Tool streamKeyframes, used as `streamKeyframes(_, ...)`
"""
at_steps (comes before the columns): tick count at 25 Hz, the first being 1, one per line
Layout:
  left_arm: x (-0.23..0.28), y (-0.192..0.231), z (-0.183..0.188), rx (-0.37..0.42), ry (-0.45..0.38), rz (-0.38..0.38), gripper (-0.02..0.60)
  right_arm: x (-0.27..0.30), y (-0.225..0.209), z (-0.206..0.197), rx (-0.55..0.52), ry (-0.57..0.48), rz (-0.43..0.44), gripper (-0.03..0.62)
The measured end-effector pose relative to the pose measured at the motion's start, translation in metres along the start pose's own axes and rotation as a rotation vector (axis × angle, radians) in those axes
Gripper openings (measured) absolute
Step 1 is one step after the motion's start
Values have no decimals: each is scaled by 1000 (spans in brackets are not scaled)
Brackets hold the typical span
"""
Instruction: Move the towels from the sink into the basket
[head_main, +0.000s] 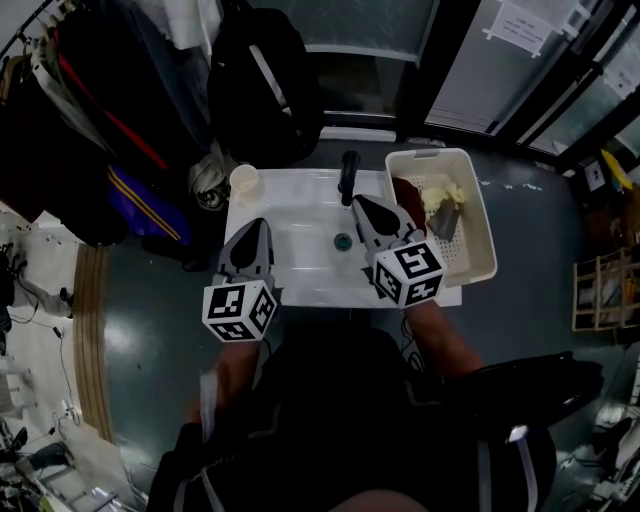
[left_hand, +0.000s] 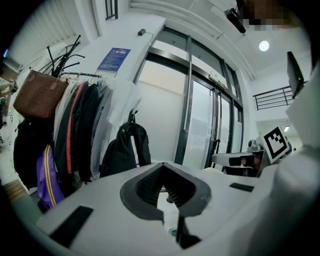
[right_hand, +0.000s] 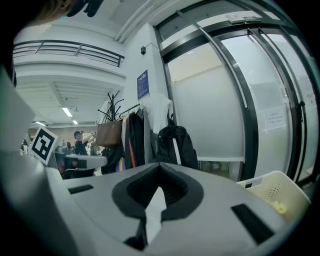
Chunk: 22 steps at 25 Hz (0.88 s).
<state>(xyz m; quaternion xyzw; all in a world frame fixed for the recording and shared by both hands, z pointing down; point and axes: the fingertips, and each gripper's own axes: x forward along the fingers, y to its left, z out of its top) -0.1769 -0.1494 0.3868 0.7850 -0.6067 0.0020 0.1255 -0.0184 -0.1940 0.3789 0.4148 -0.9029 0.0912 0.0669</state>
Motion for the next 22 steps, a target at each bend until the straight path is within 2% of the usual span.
streamKeyframes(10,-2,-3,1,12,3,-3,3,-4,4,7,-24,-20,5,6)
streamKeyframes(16,1,-11,1,12,0,-22,3,-9,-4,2,-16,-10,-16,6)
streamKeyframes(22,1,-12,-3,21,12,-9,3,-10,-6,-1,0,-1,-27,6)
